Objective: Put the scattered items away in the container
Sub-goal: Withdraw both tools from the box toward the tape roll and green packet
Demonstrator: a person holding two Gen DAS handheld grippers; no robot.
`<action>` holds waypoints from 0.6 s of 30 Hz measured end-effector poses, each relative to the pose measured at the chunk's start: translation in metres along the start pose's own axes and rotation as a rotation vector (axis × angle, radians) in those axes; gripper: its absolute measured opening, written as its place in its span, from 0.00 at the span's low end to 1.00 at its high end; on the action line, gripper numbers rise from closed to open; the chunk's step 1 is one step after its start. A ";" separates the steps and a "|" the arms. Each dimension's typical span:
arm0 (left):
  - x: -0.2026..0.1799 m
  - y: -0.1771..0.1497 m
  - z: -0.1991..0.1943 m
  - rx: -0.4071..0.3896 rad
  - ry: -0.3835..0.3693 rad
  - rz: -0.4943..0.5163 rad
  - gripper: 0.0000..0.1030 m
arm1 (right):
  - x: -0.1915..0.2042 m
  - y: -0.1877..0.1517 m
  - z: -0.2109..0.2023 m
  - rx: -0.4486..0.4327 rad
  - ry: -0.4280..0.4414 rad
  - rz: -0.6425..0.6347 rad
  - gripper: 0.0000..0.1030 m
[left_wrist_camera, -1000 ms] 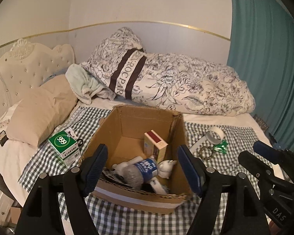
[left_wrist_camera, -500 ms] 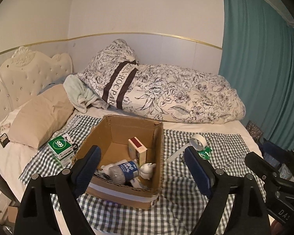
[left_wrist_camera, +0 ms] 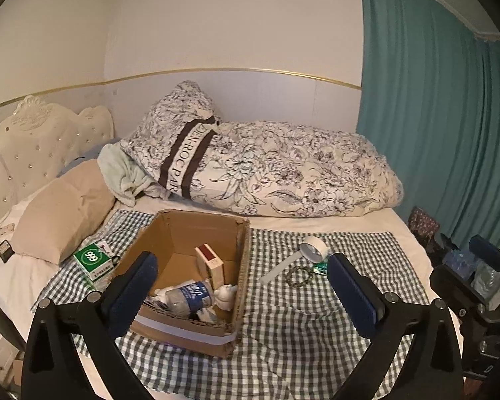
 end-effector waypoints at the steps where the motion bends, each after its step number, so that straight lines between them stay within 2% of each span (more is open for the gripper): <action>1: -0.003 0.000 0.001 0.003 -0.003 0.002 1.00 | -0.003 0.000 0.000 0.000 -0.002 0.002 1.00; 9: -0.024 -0.004 0.021 0.029 -0.034 0.032 1.00 | -0.031 -0.009 0.008 0.018 -0.026 0.013 1.00; 18: -0.041 -0.008 0.051 0.035 -0.076 0.057 1.00 | -0.055 -0.020 0.045 0.082 -0.040 0.061 1.00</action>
Point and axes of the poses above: each gripper's, at about its wrist camera, not at the fingertips, and z roughly the way its jaws point, x to its left, y to its top, the point moved 5 cm from there along z, roughly the way its jaws point, and after that the axes turned 12 degrees about -y, right-handed, at the moved point
